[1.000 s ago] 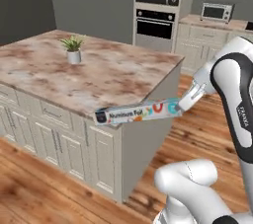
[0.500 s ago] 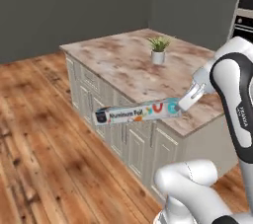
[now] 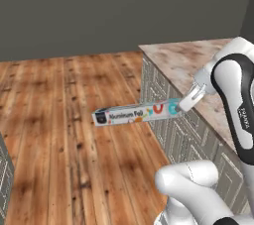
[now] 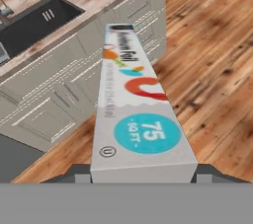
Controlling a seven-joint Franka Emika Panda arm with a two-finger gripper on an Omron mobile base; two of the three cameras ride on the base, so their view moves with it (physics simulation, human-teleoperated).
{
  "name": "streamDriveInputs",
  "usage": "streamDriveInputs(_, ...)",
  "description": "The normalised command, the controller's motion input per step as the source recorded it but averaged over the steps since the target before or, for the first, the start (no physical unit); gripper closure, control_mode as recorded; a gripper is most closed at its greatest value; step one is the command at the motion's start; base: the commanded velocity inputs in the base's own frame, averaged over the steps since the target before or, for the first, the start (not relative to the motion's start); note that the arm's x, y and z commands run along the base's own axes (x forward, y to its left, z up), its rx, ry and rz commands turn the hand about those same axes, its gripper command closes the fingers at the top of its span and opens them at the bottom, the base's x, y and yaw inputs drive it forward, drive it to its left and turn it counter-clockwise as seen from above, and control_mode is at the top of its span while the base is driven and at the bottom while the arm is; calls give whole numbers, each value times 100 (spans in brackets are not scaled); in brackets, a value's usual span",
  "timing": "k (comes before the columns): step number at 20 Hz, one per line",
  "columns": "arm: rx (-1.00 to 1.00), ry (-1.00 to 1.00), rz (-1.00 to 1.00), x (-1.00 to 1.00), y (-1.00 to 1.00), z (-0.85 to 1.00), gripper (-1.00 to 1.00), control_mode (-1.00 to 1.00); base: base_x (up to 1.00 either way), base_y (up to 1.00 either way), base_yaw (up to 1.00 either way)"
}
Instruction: Retrieve the tupperware and aluminum foil from the cabinet and place them on the dining counter near the plate with cucumber and kebab skewer to prepare for storing leftovers.
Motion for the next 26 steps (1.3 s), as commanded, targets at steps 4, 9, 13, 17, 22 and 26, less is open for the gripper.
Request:
streamDriveInputs(4,0,0,0,0,0,0,100,100,93,54,36)
streamDriveInputs(9,0,0,0,0,0,0,100,100,100,75,36)
streamDriveInputs(13,0,0,0,0,0,0,100,100,100,61,36)
streamDriveInputs(17,0,0,0,0,0,0,100,100,100,20,33)
streamDriveInputs(22,0,0,0,0,0,0,100,100,100,-17,27)
streamDriveInputs(26,0,0,0,0,0,0,100,100,100,-41,20)
